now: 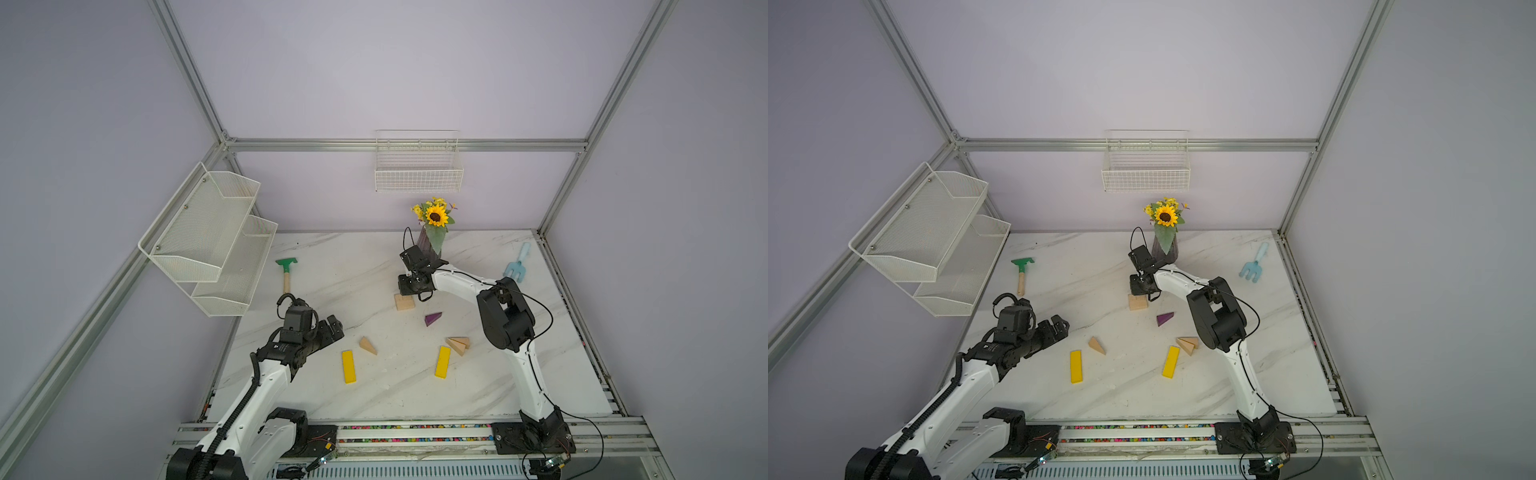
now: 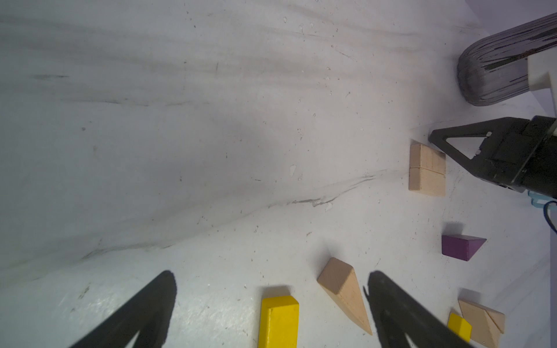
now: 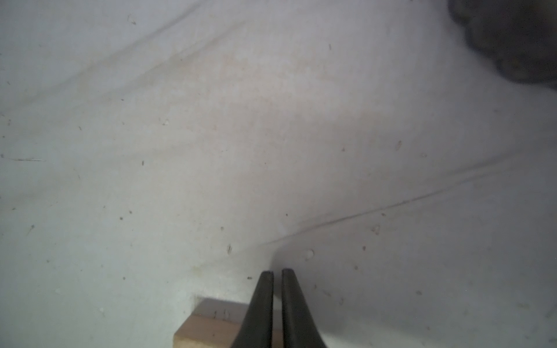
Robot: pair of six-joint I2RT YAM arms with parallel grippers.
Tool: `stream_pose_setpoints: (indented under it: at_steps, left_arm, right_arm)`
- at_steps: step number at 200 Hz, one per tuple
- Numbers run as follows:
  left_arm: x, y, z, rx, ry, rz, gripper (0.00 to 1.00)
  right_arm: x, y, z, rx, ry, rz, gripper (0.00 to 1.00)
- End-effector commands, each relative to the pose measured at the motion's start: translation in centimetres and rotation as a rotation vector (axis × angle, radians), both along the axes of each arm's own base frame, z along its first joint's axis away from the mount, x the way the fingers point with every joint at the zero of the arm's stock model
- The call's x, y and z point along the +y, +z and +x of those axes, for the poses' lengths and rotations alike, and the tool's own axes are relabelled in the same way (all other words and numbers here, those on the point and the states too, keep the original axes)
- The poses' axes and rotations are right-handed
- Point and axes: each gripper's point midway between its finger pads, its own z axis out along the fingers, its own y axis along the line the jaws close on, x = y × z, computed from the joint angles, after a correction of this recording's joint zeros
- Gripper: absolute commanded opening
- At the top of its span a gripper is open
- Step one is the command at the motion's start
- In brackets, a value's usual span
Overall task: Assemble a small pinwheel with building blocks
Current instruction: Adjust the building block at the center of the board.
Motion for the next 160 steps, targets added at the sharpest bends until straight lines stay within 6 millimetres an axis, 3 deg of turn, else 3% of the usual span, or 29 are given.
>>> stream_pose_setpoints:
  at_steps: [1, 72, 100, 134, 160]
  left_arm:
    - [-0.4, 0.5, 0.4, -0.028, -0.003, -0.018, 1.0]
    - [-0.4, 0.4, 0.3, -0.026, -0.003, -0.022, 1.0]
    - [-0.4, 0.6, 0.4, -0.027, -0.007, -0.018, 1.0]
    - [-0.5, 1.6, 0.7, -0.012, -0.064, 0.035, 1.0]
    - [-0.9, 3.3, 1.4, -0.029, -0.167, 0.139, 1.0]
  right_arm:
    - [0.3, 1.3, -0.6, -0.013, 0.027, 0.002, 0.13]
    - [0.4, 1.8, -0.3, -0.026, 0.027, -0.001, 0.14]
    - [0.9, 3.2, 0.6, -0.06, 0.025, 0.01, 0.17]
    - [1.6, 7.3, 2.9, -0.137, 0.029, 0.052, 0.21]
    - [1.6, 11.8, 4.2, -0.212, 0.033, 0.085, 0.25]
